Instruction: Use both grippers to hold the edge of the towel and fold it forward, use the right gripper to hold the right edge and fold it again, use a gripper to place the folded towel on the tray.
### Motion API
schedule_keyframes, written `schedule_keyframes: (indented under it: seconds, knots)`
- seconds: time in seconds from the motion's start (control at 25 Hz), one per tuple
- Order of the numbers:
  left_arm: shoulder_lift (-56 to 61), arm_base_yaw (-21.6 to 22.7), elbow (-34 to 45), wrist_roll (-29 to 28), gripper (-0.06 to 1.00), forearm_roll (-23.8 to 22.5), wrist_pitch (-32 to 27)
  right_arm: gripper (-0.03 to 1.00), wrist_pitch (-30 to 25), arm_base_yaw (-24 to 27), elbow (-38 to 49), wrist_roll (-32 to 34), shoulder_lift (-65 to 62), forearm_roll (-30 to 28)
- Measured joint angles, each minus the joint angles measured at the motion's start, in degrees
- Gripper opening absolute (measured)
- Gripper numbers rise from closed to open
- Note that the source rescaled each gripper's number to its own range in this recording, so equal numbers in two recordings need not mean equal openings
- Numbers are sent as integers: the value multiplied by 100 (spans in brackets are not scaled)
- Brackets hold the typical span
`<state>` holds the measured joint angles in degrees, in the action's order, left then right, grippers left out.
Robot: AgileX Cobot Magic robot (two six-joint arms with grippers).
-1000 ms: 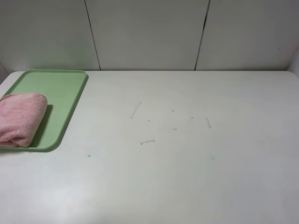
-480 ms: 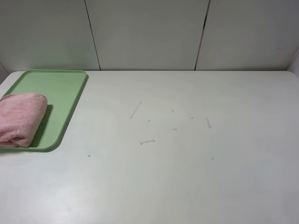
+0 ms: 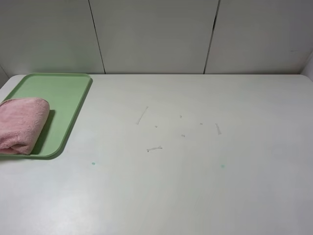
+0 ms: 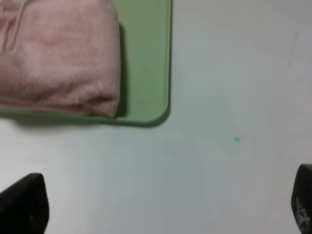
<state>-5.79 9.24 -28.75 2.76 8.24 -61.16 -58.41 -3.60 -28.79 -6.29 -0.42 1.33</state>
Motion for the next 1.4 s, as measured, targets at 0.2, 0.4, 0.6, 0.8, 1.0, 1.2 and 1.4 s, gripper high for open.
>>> schedule_keyframes:
  seconds: [0.2,0.4,0.6,0.8,1.0,1.2,1.4]
  knots:
    - [144,-275,62,-34,100,-35,2,100,0,0,0,0,0,0]
    - [154,-652,62,-41,100,-73,2,100,0,0,0,0,0,0]
    - [154,-1207,72,-41,100,-178,11,100,0,0,0,0,0,0]
    - [154,-1654,101,-87,100,-282,15,100,0,0,0,0,0,0]
    - [154,-1708,101,-87,100,-298,19,100,0,0,0,0,0,0]
    - [154,-1998,101,-87,100,-301,26,100,0,0,0,0,0,0]
    - [365,-2140,101,-87,100,-319,33,100,0,0,0,0,0,0]
